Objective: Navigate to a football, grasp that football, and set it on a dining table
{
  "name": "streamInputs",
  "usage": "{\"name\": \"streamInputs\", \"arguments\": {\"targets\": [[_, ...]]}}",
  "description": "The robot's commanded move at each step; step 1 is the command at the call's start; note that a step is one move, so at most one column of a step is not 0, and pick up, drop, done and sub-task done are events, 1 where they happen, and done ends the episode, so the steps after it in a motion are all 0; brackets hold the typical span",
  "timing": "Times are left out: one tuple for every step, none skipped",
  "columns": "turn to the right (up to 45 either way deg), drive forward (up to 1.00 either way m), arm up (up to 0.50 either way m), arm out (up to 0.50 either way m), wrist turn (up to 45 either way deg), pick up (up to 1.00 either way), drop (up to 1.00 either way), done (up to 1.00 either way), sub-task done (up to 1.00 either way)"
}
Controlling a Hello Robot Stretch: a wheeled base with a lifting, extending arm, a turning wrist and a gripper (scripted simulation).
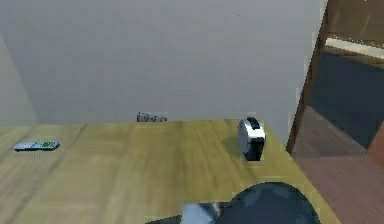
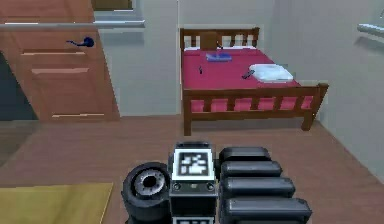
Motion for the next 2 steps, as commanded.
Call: {"name": "streamInputs", "arguments": {"targets": [[45.0, 0.0, 0.0, 0.0, 0.0, 0.0, 0.0, 0.0, 0.0], [18.0, 0.0, 0.0, 0.0, 0.0, 0.0, 0.0, 0.0, 0.0]]}}
